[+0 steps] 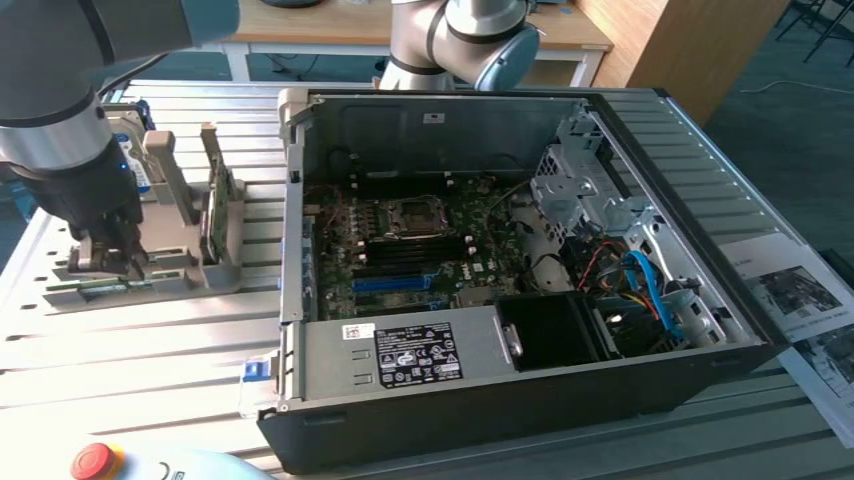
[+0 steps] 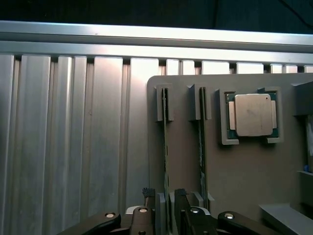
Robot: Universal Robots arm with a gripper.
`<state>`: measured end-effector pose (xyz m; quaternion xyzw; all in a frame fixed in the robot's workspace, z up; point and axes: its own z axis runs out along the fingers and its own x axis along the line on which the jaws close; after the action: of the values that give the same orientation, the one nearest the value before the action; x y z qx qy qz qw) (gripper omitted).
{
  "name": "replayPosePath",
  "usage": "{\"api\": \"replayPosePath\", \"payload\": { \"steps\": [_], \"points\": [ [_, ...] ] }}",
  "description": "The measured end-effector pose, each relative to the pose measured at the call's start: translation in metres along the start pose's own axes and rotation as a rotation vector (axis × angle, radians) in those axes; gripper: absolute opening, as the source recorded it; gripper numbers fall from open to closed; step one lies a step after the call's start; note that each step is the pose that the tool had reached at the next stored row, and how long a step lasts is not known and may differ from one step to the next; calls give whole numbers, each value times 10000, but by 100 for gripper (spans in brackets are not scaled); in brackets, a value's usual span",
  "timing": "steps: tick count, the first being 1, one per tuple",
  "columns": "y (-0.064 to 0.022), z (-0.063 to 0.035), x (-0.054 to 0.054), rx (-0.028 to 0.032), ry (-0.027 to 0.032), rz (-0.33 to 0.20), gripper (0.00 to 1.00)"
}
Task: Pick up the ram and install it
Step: 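Pick up the ram and move it above insertion slot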
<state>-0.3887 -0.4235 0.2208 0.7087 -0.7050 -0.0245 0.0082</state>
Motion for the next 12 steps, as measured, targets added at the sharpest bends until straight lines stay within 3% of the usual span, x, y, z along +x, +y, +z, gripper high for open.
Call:
{"api": "replayPosePath", "payload": {
  "steps": [12],
  "points": [
    [2,10,-10,25,28,0,30]
  ]
}}
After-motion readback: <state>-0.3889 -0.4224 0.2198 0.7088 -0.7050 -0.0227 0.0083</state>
